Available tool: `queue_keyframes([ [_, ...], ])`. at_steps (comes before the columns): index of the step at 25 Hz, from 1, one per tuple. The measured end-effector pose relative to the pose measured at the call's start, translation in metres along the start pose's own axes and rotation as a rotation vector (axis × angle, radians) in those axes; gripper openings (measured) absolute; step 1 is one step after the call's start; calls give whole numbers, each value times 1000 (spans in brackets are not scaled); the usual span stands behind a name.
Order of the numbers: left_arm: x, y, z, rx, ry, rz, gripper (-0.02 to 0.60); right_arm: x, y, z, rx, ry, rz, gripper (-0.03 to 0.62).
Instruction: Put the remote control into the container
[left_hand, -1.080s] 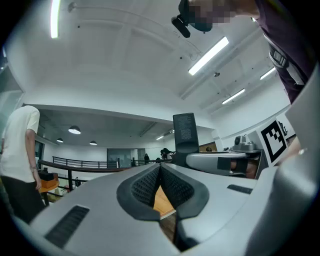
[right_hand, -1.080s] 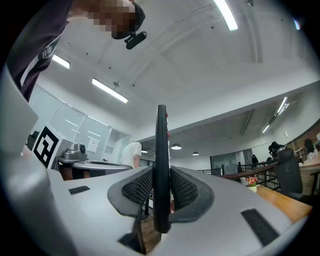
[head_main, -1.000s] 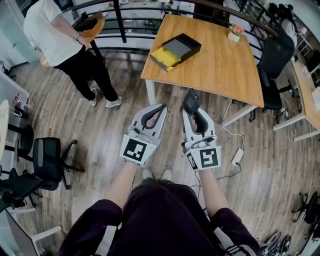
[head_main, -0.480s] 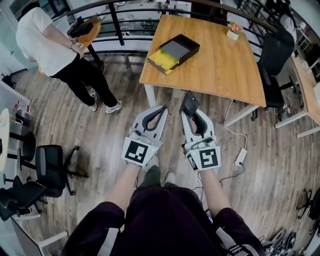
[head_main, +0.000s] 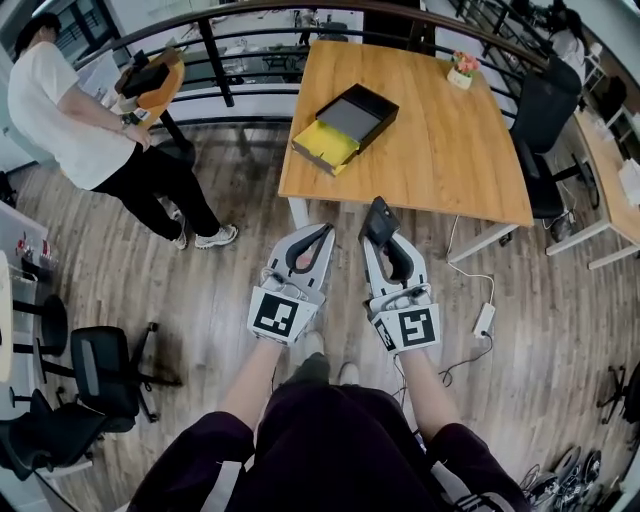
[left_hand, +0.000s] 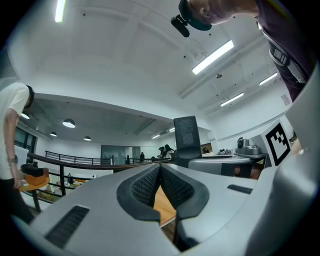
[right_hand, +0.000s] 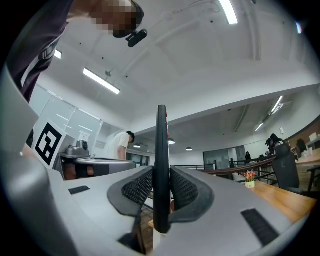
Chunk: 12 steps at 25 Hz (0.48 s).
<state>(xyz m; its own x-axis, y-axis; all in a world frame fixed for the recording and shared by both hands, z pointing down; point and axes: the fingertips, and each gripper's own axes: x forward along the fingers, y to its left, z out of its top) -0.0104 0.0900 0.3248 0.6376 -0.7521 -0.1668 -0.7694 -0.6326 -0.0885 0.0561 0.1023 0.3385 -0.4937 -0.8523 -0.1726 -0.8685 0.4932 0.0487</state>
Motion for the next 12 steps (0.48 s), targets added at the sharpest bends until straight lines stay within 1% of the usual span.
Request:
queue_keyframes([
  [6,15,36,-3,-13,-10,-31,12,39,-2,-4,-10,9,-37,112],
  [12,31,60,-7,-26,-10,-34,12,62,-9,-8,-15,24,-52,112],
])
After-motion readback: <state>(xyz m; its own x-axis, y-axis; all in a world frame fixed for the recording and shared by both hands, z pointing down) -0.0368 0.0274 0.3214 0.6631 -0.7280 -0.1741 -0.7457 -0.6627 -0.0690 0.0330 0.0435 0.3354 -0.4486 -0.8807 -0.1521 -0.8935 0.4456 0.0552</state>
